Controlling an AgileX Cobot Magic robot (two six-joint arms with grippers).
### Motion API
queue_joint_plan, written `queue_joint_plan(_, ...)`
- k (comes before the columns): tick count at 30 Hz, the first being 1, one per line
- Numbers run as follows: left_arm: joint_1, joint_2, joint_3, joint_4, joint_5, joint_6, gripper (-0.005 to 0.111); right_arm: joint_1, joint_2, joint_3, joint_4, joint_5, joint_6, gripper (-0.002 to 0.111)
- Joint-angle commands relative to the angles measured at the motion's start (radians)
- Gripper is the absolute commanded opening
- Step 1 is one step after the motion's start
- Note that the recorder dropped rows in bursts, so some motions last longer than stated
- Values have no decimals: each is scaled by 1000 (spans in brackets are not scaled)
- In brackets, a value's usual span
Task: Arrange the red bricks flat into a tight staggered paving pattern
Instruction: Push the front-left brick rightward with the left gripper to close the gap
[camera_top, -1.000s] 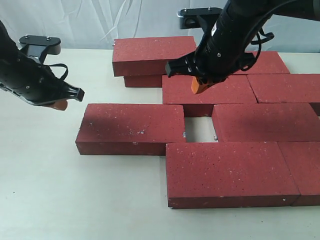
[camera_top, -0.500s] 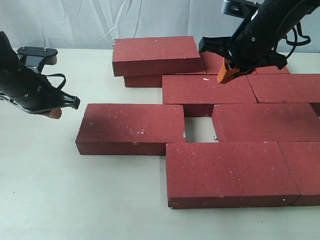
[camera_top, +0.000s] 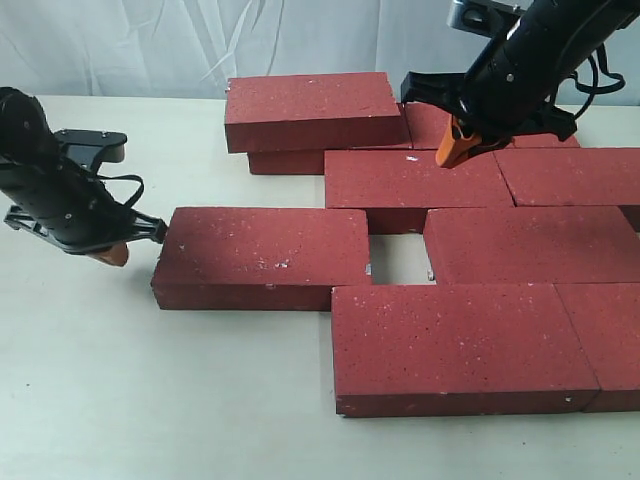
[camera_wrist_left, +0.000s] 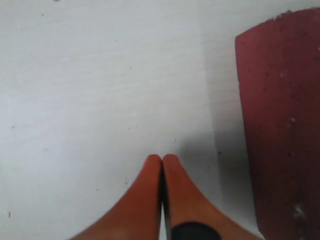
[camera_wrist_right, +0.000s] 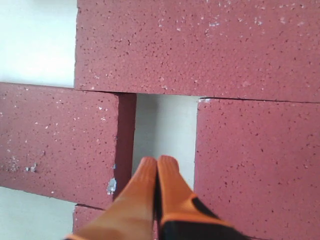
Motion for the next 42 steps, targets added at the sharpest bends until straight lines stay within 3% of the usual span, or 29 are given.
queue_joint_plan(1, 6, 14, 1, -39, -33, -5, 0, -5, -10, -3, 2, -1, -3, -1)
queue_joint_plan(8, 6, 34, 1, -89, -65, -4, 0, -5, -10, -3, 0, 3, -4, -1)
queue_joint_plan(16, 4, 62, -33, -187, -14, 50, 0, -5, -10, -3, 0, 1, -4, -1)
queue_joint_plan(27, -73, 62, -33, -223, -12, 72, 0, -5, -10, -3, 0, 3, -8, -1)
queue_joint_plan(42, -129, 62, -33, -261, -33, 75, 0, -3, -10, -3, 0, 3, -8, -1)
